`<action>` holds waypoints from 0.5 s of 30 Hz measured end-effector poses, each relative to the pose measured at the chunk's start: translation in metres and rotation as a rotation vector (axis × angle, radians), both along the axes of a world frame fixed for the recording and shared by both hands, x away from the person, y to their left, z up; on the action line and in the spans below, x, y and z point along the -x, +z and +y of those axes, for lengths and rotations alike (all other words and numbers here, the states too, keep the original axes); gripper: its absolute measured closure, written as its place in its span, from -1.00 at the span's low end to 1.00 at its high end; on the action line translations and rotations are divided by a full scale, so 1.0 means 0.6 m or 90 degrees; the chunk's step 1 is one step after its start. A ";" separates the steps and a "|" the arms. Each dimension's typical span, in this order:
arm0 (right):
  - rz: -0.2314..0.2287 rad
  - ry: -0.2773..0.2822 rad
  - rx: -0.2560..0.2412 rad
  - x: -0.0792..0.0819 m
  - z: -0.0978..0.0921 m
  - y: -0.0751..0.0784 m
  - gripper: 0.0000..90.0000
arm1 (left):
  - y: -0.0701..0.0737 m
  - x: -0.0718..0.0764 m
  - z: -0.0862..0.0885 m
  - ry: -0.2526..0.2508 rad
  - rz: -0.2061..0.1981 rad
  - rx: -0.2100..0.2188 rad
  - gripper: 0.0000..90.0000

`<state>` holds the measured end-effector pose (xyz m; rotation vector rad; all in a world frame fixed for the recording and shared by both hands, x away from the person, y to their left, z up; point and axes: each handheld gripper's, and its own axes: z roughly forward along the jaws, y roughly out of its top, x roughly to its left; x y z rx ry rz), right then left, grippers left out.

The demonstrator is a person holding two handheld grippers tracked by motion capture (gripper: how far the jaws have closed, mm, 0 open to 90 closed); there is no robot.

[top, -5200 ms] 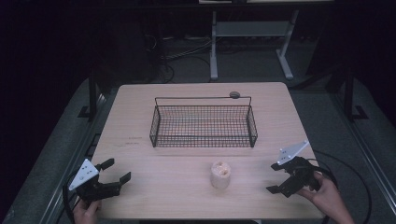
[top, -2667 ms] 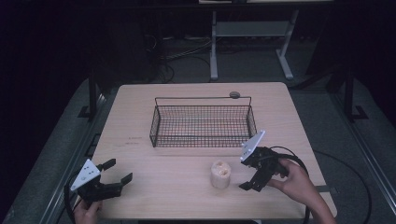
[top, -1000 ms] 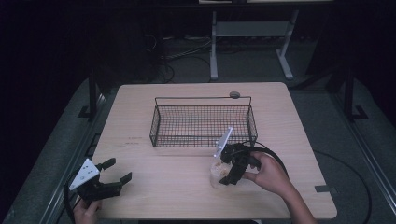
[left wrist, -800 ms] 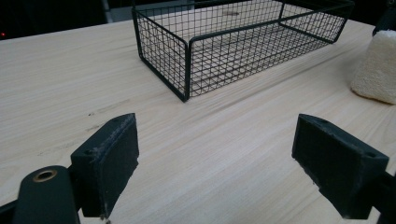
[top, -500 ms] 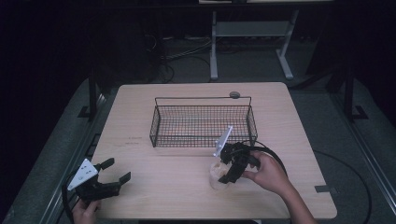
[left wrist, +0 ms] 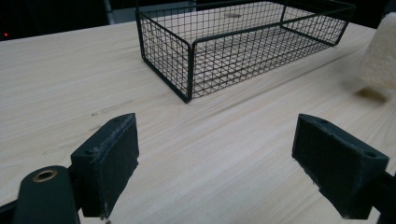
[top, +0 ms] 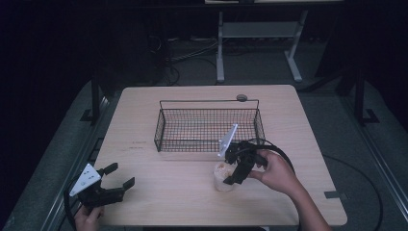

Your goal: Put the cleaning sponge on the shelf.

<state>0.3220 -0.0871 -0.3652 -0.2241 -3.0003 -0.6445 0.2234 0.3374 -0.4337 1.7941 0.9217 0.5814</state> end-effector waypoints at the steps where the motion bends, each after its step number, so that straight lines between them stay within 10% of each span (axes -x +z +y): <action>1: 0.000 0.002 -0.001 -0.002 0.001 0.004 -0.34 | 0.000 0.001 0.000 -0.001 -0.001 0.001 -0.69; 15: -0.007 0.005 -0.012 -0.032 0.001 0.048 -0.34 | 0.000 0.000 -0.001 -0.002 0.001 -0.002 -0.69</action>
